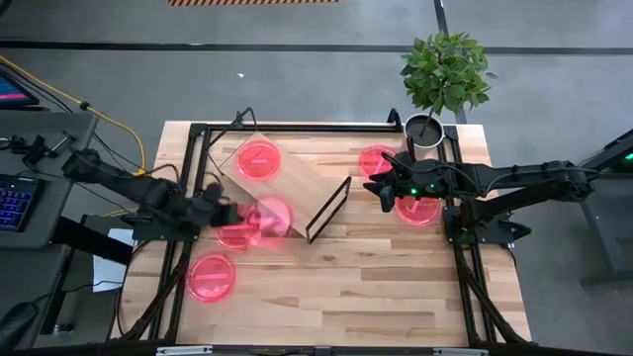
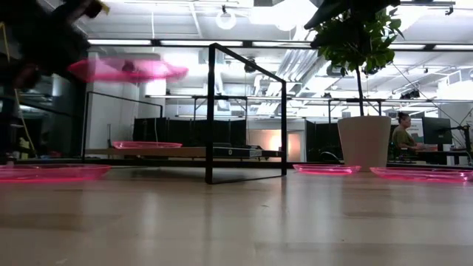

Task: Place and stack plates onto a shelf
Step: Put the pink plate on the shelf

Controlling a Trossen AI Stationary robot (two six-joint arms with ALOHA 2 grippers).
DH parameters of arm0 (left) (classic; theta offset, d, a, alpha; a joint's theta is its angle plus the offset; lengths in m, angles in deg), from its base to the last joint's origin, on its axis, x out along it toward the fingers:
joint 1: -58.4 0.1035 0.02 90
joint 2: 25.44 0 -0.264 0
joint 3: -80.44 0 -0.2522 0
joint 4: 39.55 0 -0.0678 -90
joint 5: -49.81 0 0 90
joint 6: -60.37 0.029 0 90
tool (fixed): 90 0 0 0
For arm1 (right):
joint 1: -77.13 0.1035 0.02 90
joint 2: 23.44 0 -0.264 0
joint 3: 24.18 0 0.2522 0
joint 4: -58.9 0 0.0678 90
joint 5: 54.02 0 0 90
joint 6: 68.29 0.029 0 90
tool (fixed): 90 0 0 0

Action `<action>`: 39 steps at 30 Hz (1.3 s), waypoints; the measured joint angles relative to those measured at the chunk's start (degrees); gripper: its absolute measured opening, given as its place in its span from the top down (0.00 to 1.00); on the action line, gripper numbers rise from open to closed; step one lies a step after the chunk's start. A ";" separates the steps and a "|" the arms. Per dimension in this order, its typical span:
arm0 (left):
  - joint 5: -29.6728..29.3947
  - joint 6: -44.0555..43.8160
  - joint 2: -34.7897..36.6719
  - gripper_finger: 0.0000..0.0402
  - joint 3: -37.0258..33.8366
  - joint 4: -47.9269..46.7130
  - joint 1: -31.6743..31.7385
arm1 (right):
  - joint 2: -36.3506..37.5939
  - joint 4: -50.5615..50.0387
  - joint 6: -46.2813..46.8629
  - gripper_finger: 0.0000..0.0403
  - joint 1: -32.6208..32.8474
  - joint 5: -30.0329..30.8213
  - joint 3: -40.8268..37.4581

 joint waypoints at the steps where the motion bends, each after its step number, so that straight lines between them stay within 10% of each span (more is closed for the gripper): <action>1: -1.68 2.19 0.46 1.00 0.00 2.97 1.56 | 0.00 -0.01 0.01 0.58 0.00 0.01 0.00; 15: -7.86 20.35 -8.94 1.00 0.04 25.45 24.30 | 0.00 0.79 1.58 0.58 0.00 0.03 0.00; 39: -2.99 6.94 -38.62 1.00 0.04 36.67 21.16 | 0.00 0.81 1.91 0.58 0.00 0.04 0.00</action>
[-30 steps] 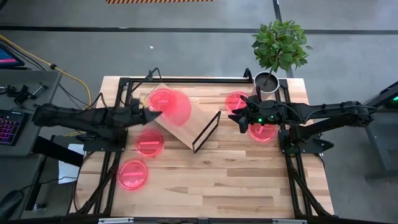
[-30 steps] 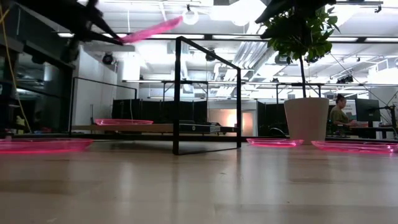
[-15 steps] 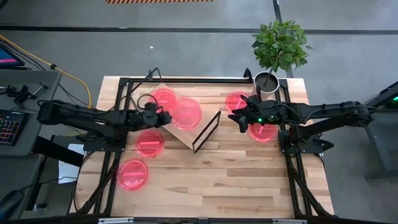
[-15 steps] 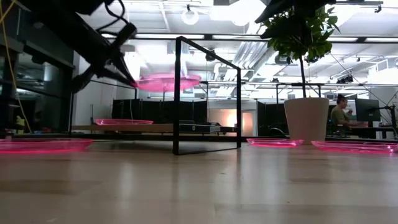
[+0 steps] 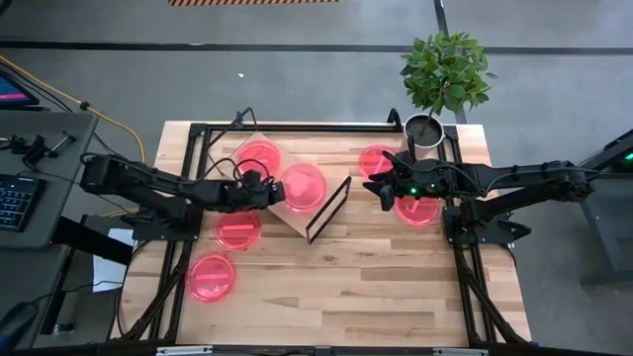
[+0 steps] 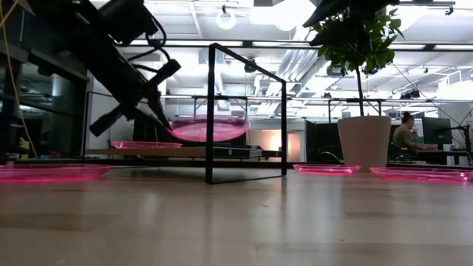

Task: Place and stack plates onto a shelf
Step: Put the pink plate on the shelf

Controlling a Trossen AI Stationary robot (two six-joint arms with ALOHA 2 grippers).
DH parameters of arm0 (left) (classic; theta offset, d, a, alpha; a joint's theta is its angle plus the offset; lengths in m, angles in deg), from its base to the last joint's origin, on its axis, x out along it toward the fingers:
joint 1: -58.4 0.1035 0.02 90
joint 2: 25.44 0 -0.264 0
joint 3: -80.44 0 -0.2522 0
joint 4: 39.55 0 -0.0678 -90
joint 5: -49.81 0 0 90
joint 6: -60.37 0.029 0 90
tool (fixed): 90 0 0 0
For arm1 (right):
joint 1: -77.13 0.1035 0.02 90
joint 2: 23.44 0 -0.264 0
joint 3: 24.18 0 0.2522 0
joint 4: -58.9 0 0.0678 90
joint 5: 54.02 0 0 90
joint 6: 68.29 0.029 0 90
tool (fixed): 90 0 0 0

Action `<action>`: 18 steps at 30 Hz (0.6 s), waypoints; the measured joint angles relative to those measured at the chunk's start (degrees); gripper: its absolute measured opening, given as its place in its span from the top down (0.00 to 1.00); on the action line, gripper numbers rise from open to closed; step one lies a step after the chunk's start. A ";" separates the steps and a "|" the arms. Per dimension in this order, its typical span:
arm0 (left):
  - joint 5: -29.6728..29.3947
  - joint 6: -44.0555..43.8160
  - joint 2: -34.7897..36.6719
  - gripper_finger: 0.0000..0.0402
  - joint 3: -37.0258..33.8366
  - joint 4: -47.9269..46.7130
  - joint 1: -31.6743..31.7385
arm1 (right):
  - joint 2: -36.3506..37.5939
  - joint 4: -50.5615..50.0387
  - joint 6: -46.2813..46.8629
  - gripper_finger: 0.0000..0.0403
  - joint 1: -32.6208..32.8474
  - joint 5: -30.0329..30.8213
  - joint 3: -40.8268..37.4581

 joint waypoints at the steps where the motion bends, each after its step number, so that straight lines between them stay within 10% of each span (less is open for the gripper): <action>1: 0.25 -0.19 -0.48 1.00 0.00 -0.08 0.27 | 0.00 -0.02 0.00 0.58 0.00 0.00 0.00; 18: 3.59 1.31 -1.96 0.85 0.00 0.58 4.08 | 0.00 0.00 0.00 0.58 0.00 -0.02 0.00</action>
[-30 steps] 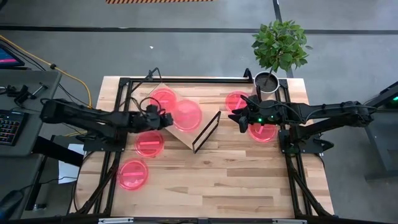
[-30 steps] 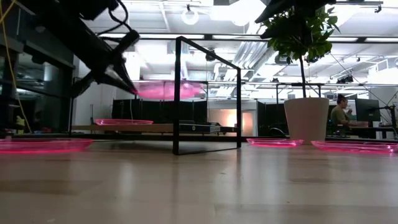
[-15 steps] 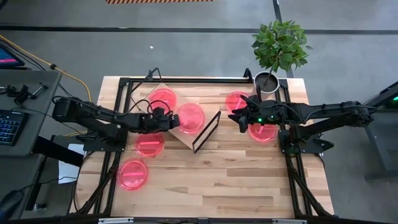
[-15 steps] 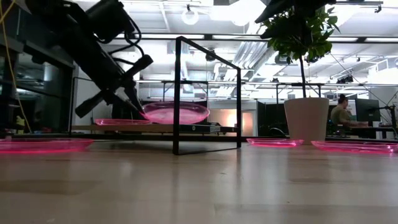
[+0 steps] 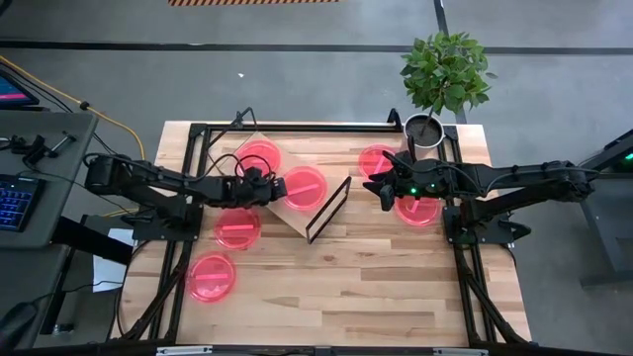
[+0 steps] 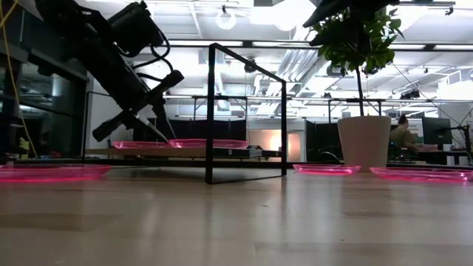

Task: Place and stack plates onto a shelf
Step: Put the pink plate on the shelf, then stack the pink plate on top of the left pink plate on the shelf

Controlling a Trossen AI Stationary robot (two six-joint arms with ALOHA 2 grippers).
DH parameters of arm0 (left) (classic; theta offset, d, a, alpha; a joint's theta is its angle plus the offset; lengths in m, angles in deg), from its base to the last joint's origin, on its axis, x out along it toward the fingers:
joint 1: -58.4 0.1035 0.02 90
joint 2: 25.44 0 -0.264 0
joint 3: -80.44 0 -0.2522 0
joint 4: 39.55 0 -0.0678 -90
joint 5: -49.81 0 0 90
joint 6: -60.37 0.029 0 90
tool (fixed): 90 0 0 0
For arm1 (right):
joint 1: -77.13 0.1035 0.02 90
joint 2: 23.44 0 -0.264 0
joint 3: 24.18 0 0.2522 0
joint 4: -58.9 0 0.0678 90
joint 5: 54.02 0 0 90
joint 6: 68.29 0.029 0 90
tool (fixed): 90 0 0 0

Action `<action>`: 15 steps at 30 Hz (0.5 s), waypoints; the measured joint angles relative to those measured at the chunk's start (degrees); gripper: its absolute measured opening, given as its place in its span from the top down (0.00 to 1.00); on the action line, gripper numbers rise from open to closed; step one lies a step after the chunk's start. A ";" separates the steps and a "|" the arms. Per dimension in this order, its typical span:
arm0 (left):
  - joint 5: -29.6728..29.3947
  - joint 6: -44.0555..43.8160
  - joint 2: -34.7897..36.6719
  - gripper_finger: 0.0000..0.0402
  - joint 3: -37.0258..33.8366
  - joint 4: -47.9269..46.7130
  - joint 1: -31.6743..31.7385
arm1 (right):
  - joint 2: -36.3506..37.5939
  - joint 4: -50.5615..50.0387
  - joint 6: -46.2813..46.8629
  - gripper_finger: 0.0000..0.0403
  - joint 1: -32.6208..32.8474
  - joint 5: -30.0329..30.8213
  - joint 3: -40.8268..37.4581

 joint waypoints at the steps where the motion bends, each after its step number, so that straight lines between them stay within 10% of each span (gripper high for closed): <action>1: 0.47 0.56 0.33 0.83 0.00 -0.13 0.20 | 0.00 0.00 0.01 0.58 0.00 0.00 0.00; 15: 6.79 12.76 16.96 0.68 0.00 -4.12 2.58 | 0.00 0.02 0.59 0.58 0.00 0.00 0.00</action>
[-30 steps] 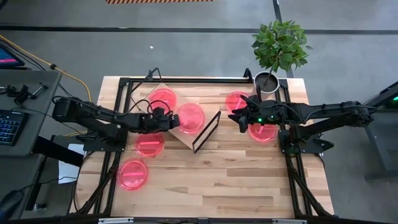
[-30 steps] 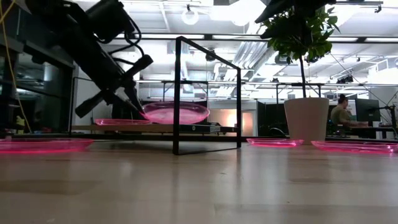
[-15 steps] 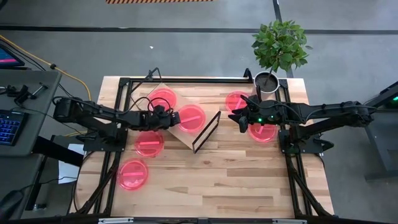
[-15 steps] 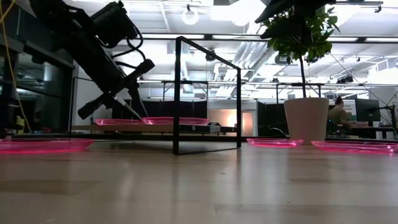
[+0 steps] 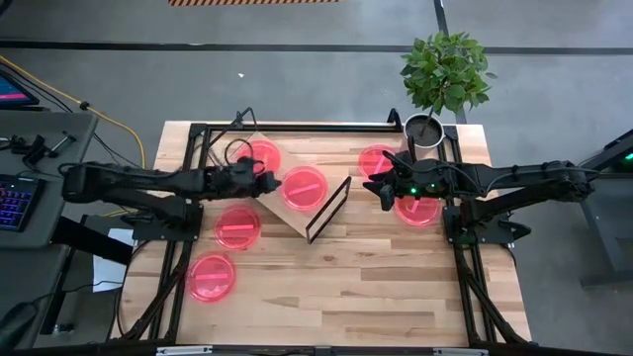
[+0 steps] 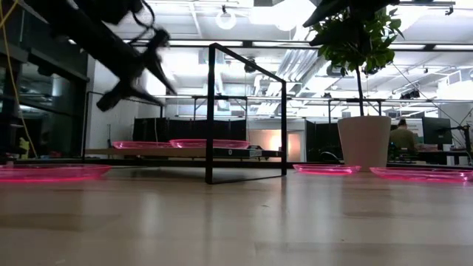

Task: Place and stack plates onto a shelf
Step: Stack the pink plate on top of the left pink plate on the shelf

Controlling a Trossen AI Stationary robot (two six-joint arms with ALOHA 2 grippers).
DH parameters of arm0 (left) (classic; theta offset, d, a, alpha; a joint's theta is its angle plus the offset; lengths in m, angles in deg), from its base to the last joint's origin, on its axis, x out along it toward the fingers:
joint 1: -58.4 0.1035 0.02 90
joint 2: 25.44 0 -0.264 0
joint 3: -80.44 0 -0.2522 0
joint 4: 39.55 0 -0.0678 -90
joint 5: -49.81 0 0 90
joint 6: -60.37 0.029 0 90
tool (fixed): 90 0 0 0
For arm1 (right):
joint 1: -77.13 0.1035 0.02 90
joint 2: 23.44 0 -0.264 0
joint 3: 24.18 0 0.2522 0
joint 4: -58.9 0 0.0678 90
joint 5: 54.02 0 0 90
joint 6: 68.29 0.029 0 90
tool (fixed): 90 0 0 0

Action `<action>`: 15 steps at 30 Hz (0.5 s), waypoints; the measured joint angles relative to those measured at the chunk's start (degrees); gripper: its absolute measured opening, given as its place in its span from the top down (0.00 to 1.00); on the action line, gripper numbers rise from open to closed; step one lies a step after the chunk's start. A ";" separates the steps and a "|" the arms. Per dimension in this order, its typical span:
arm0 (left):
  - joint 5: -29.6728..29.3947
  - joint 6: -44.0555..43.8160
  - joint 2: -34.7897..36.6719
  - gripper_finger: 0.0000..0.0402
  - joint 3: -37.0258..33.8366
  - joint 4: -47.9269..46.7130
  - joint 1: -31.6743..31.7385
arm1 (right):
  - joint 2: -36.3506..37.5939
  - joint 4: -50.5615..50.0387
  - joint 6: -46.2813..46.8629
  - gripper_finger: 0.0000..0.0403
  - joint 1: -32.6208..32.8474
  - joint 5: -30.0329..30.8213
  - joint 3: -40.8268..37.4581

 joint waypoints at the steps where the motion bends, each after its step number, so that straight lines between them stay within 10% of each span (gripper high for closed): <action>1: 1.23 1.32 2.10 0.68 0.02 -0.85 -0.71 | 0.00 0.00 0.00 0.58 0.00 -0.04 0.00; 15: 6.00 -17.12 6.80 0.68 0.60 -15.40 -26.25 | 0.02 -0.17 -0.02 0.58 0.00 -0.39 0.02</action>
